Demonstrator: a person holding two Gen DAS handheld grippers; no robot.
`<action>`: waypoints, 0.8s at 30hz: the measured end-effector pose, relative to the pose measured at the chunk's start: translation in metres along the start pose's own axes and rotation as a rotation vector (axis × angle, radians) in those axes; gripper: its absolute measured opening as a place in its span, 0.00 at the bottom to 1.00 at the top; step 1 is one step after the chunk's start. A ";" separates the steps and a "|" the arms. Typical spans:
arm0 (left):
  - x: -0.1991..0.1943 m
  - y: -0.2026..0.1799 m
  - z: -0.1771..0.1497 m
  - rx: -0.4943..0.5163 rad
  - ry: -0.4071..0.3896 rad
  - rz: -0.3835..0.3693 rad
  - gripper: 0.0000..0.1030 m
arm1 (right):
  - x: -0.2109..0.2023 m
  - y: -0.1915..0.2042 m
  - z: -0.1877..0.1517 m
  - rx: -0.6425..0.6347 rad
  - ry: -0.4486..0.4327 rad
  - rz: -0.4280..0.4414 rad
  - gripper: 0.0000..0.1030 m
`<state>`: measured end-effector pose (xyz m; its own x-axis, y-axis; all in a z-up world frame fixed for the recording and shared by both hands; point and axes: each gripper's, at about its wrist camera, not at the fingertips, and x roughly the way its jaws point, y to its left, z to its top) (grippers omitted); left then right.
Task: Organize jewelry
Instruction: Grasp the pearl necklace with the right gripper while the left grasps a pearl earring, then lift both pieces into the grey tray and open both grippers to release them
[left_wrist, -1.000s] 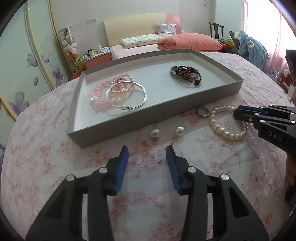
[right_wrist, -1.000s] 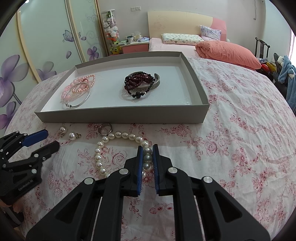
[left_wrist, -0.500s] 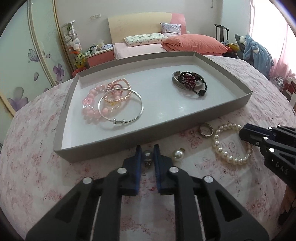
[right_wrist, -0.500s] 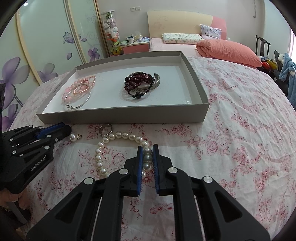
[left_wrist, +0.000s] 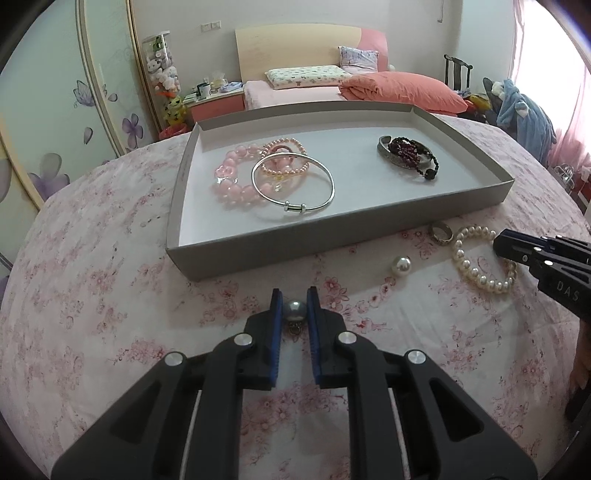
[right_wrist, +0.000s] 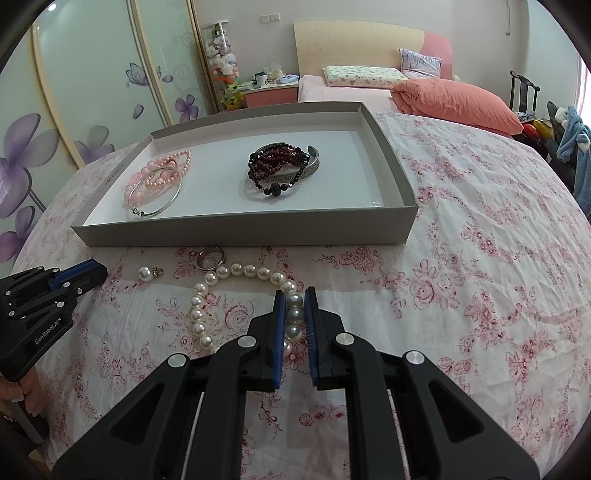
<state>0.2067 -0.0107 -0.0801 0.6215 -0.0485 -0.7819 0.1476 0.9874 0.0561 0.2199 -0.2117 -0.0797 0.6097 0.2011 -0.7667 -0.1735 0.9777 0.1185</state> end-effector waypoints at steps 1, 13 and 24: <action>0.000 0.000 0.000 0.000 0.000 0.000 0.14 | 0.000 0.000 0.000 0.001 0.000 0.000 0.11; -0.018 0.008 -0.007 -0.052 -0.059 0.013 0.13 | -0.030 0.007 0.003 0.015 -0.112 0.121 0.10; -0.063 0.003 -0.009 -0.059 -0.218 0.048 0.13 | -0.065 0.023 0.008 0.016 -0.236 0.217 0.10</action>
<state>0.1614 -0.0035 -0.0366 0.7795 -0.0262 -0.6259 0.0726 0.9962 0.0487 0.1827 -0.2017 -0.0219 0.7229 0.4117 -0.5549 -0.3078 0.9109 0.2748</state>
